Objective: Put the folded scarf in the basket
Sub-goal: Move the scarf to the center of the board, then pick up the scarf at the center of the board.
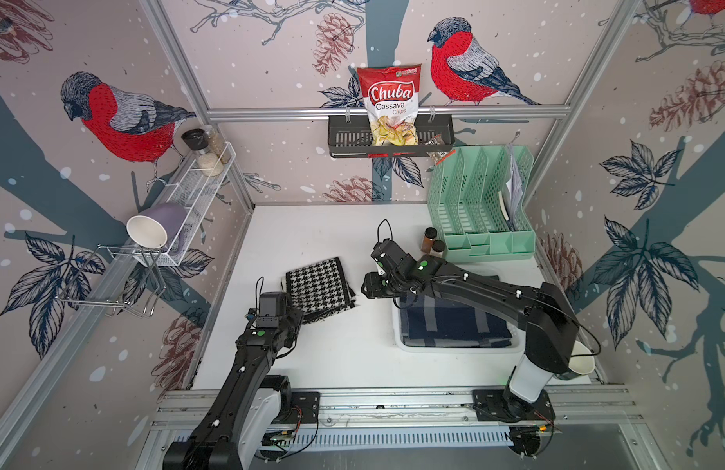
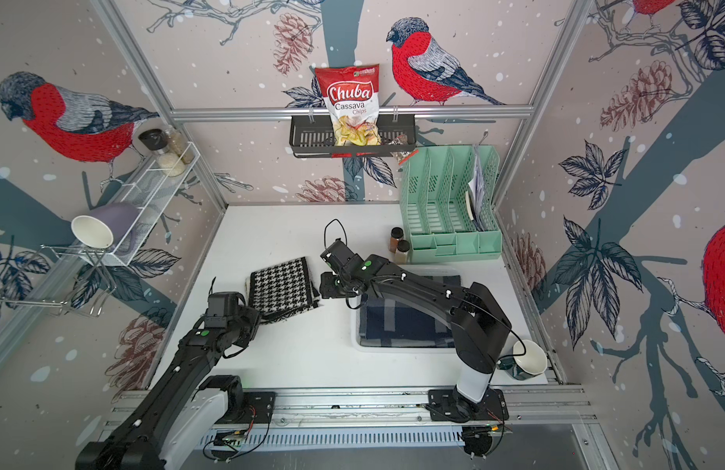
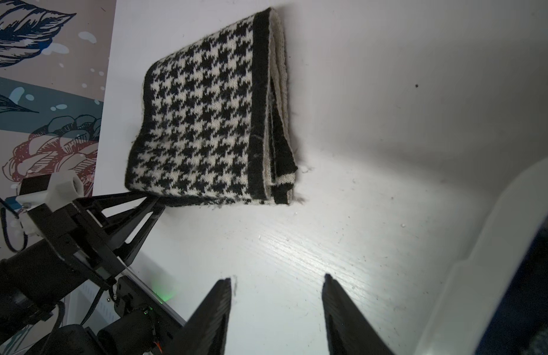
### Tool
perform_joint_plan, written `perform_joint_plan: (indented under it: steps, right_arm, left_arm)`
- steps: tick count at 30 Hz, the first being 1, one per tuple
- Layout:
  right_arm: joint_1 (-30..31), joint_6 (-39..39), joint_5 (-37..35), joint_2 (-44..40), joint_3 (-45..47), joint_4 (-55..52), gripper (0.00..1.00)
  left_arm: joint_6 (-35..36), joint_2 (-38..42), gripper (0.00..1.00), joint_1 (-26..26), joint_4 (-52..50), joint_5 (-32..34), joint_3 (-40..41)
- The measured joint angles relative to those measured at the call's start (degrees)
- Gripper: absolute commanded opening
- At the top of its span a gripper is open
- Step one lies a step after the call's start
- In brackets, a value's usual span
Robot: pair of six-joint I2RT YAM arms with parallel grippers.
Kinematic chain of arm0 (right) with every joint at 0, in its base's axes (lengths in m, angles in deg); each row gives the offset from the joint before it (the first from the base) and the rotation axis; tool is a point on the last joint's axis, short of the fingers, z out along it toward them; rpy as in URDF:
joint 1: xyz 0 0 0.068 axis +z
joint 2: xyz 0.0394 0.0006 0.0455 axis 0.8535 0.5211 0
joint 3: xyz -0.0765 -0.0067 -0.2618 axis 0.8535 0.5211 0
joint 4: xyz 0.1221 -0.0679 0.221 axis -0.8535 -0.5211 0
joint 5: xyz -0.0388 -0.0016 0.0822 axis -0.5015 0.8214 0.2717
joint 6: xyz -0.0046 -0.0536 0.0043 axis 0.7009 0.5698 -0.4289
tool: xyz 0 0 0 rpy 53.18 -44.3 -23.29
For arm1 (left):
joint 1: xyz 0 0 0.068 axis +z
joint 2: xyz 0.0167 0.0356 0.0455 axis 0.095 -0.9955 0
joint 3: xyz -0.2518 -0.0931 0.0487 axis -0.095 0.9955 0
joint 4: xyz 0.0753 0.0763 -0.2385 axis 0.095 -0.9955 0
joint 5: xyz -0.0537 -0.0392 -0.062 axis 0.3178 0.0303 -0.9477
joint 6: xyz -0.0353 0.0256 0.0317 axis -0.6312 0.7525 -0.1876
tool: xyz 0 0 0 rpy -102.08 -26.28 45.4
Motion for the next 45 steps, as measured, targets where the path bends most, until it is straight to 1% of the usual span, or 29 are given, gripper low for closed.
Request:
perform_joint_plan:
  steps: [2, 3, 11, 15, 17, 19, 20, 21, 23, 25, 26, 29, 31, 36, 41, 45]
  right_arm:
    - [-0.11, 0.0, 0.0, 0.39, -0.42, 0.02, 0.55]
    - [-0.11, 0.04, 0.0, 0.63, -0.61, 0.0, 0.55]
    - [-0.87, 0.35, 0.7, 2.43, -2.82, -0.17, 0.6]
    - [-1.31, 0.39, 1.55, 3.32, -3.8, -0.11, 0.68]
    - [-1.44, 0.44, 2.03, 3.89, -4.37, -0.11, 0.72]
    - [-1.62, 0.9, 2.34, 4.85, -5.33, -0.11, 0.74]
    - [-1.68, 1.55, 2.67, 5.46, -5.97, 0.09, 0.75]
    - [-1.81, 1.6, 2.93, 6.21, -6.54, 0.07, 0.75]
    - [-2.19, 1.73, 3.96, 7.48, -7.52, 0.11, 0.76]
    - [-2.69, 1.9, 4.83, 8.57, -8.28, 0.15, 0.76]
    - [-3.08, 1.99, 5.49, 9.31, -8.83, 0.17, 0.77]
    - [-3.89, 2.45, 6.97, 11.65, -10.88, 0.35, 0.77]
    - [-4.07, 2.93, 8.07, 13.92, -12.94, 0.5, 0.77]
    - [-4.24, 3.21, 10.8, 19.5, -17.51, 0.57, 0.78]
    - [-5.18, 3.3, 13.14, 24.61, -21.33, 0.72, 0.79]
    - [-5.92, 3.3, 14.67, 28.46, -23.8, 1.09, 0.79]
  left_arm:
    - [0.04, 1.88, 0.54, -0.15, -1.33, -0.31, -0.98]
    - [0.07, 2.8, 0.55, -0.24, -1.86, -0.96, -1.6]
    - [0.04, 5.62, 0.56, -0.94, -7.89, -4.33, -7.43]
    - [0.61, 5.88, 0.56, -1.01, -9.92, -5.38, -11.15]
    - [2.34, 3.78, 0.56, -0.92, -10.38, -5.33, -13.6]
    - [5.81, -1.18, 0.56, 0.13, -11.17, -5.38, -17.22]
    - [8.61, -5.27, 0.57, 1.31, -11.52, -5.03, -19.82]
    - [11.04, -8.5, 0.61, 2.27, -11.69, -4.24, -21.77]
    - [15.32, -12.26, 0.7, 3.69, -12.61, -3.72, -24.72]
    - [19.21, -14.36, 0.78, 4.68, -12.98, -1.99, -26.91]
    - [21.18, -15.04, 0.8, 5.35, -12.94, -1.18, -27.43]
    - [24.79, -16.31, 0.81, 8.57, -12.31, -0.81, -26.49]
    - [26.6, -18.16, 0.81, 11.02, -10.56, -1.29, -24.04]
    - [28.46, -22.58, 0.83, 14.75, -4.68, -6.93, -17.84]
    - [28.94, -25.27, 0.82, 15.47, 1.77, -11.43, -16.85]
    - [30.03, -28.87, 0.79, 15.87, 5.01, -12.96, -16.85]
